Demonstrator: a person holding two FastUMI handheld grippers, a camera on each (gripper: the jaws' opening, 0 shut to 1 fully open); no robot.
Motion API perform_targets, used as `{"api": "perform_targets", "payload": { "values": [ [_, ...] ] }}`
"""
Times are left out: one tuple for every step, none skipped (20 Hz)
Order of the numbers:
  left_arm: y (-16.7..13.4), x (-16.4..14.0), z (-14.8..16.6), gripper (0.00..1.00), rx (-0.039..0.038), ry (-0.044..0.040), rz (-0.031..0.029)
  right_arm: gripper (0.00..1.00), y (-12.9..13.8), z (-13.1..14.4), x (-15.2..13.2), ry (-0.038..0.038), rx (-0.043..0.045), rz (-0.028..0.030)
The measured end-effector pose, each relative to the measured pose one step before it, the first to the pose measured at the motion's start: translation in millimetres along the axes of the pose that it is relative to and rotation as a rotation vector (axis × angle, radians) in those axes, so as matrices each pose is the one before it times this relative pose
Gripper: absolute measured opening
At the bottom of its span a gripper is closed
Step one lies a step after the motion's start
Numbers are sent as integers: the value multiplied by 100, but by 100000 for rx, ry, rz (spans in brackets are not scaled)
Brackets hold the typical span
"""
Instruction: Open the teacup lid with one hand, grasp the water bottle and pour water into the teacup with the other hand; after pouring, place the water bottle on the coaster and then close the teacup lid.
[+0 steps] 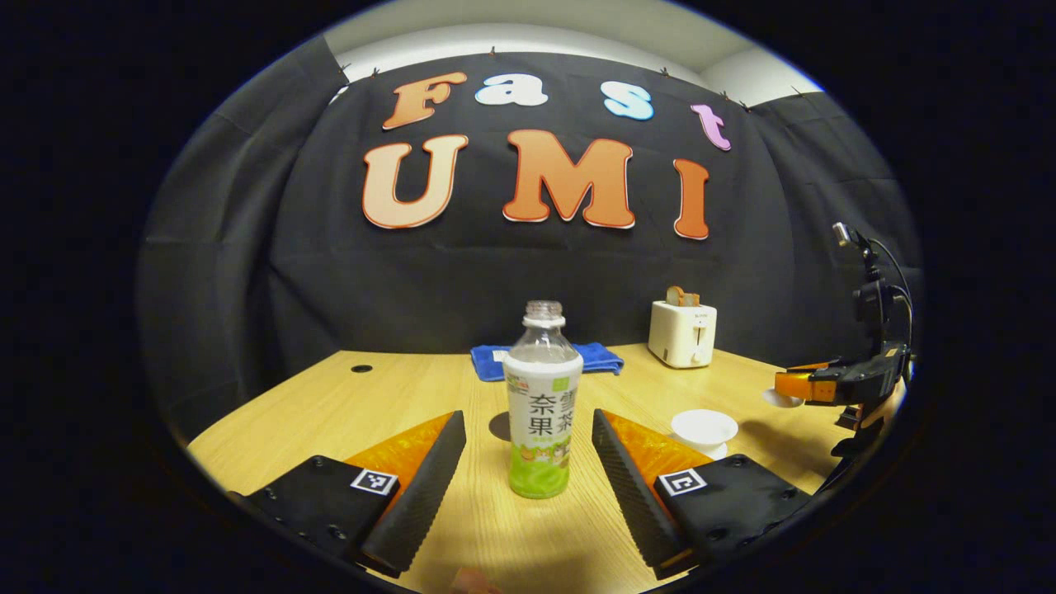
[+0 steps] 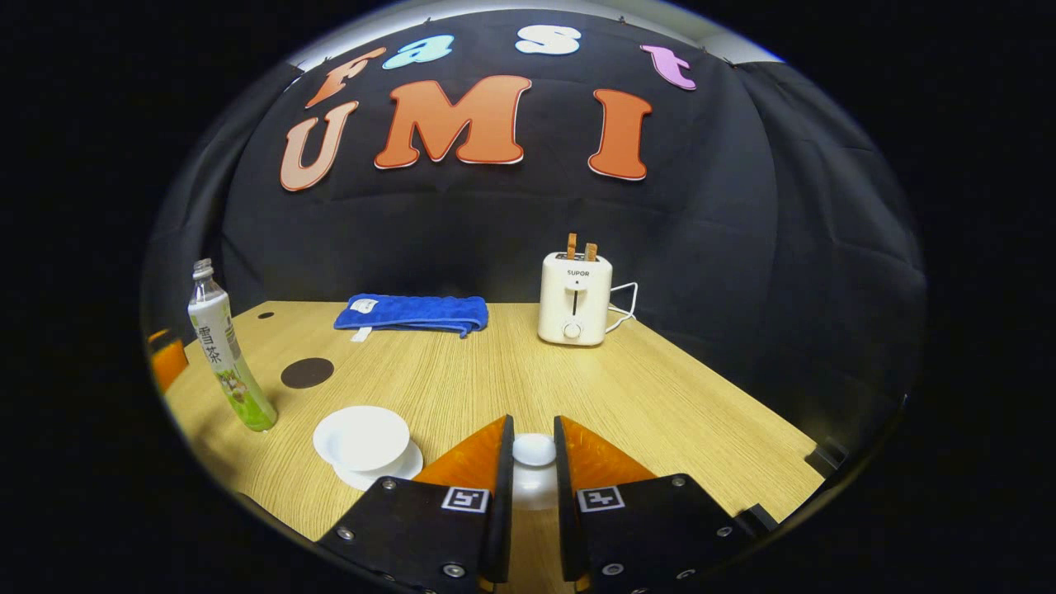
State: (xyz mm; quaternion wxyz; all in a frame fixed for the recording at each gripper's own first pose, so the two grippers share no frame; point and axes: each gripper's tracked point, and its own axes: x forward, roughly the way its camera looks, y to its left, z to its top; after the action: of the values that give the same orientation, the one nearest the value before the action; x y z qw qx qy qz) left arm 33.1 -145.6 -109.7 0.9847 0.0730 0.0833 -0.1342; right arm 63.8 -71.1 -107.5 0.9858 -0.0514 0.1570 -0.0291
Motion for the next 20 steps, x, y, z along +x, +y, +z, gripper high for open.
{"api": "perform_targets", "payload": {
  "values": [
    [-416,598,-409,99,147,1299,-627,24,11,116,7,-310,-48,408],
    [-306,573,-373,99,425,1155,-188,24,36,101,-34,-208,151,422],
    [-53,535,-340,99,392,998,447,24,-67,-11,-6,-14,81,369],
    [172,647,-361,99,438,1104,1208,24,-36,-35,27,29,205,94],
    [218,654,-422,99,54,1569,2107,20,-114,43,108,155,431,-3],
    [219,571,-367,99,-47,1182,1486,24,-125,-145,44,296,647,155],
    [51,414,-175,99,-241,718,887,24,-132,-47,24,259,757,171],
    [79,494,-281,99,-589,1100,260,24,-125,-57,20,225,700,186],
    [95,523,-415,99,-747,1490,459,25,-64,-17,26,43,607,159],
    [20,392,-404,99,-874,1489,-498,24,-94,32,43,50,361,204],
    [-144,218,-261,99,-970,992,-643,24,-138,-18,11,22,512,59],
    [-68,-77,-43,99,-1161,-263,-768,24,-112,61,-10,95,559,126],
    [-272,173,112,99,-1649,-822,-1224,24,-117,-91,-16,-73,542,91],
    [-16,248,-128,93,-1227,-620,126,24,-138,11,-6,174,621,53],
    [-14,-231,-4,81,-268,-183,95,24,-97,31,-12,121,722,-11],
    [157,246,277,70,576,-983,-360,24,-155,-48,58,133,191,-330],
    [-244,50,121,66,1059,725,-551,24,-202,-69,0,124,-41,-540],
    [-108,-119,-82,65,2114,1279,-363,24,-141,0,26,73,111,-333],
    [19,-258,85,66,3309,1029,232,24,-8,38,16,86,235,-75],
    [7,-238,358,67,3659,133,468,24,-71,-12,-34,-30,195,33]
  ]
}}
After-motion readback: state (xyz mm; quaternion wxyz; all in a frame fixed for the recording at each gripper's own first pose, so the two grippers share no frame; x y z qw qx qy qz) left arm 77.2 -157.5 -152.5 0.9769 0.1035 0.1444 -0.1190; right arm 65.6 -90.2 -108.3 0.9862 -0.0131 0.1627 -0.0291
